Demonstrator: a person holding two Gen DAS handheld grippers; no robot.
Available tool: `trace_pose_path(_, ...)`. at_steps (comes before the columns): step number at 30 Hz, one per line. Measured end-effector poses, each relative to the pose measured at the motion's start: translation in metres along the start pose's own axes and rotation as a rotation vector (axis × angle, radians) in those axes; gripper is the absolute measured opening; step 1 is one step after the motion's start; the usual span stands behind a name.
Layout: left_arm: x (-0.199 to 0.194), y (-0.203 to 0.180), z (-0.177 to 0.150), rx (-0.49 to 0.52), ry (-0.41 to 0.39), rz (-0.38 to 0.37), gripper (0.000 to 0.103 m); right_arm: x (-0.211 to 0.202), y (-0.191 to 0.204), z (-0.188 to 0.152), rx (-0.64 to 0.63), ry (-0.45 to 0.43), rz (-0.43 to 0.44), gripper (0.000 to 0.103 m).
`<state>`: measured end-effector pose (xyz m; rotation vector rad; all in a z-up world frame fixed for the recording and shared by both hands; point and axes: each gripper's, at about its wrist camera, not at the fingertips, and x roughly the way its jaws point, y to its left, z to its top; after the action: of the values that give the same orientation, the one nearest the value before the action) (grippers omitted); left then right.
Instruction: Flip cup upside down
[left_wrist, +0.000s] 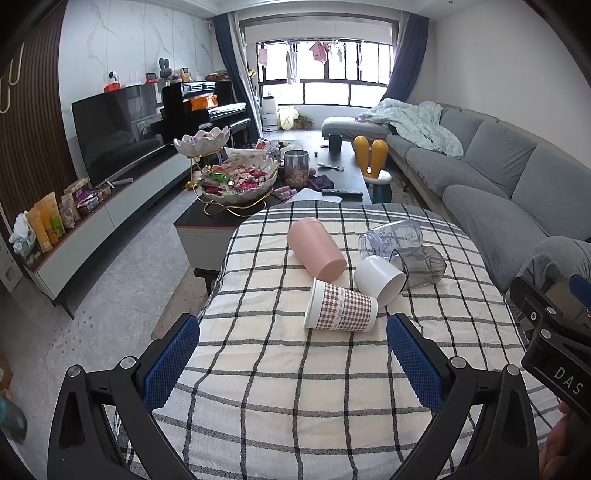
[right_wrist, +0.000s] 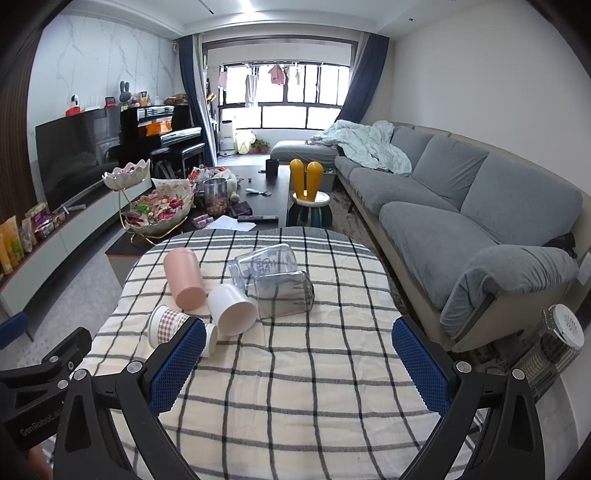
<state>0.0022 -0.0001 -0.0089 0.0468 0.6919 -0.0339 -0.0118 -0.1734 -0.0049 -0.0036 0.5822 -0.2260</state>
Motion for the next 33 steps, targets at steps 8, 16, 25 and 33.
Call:
trace_pose_path(8,0.004,-0.001,-0.003,0.003,0.011,-0.005,0.103,-0.002,-0.001,0.003,0.0,0.002,0.001,0.101)
trace_pose_path(16,0.008,0.0,-0.004,-0.001,0.026,0.008,0.103,0.011,0.006,-0.014,-0.021,0.016,0.015,0.101)
trace_pose_path(25,0.023,0.004,0.0,-0.091,0.106,0.154,0.103,0.04,0.04,0.011,-0.209,0.102,0.132,0.101)
trace_pose_path(33,0.031,0.014,0.005,-0.262,0.145,0.238,0.103,0.096,0.072,0.054,-0.438,0.278,0.288,0.101)
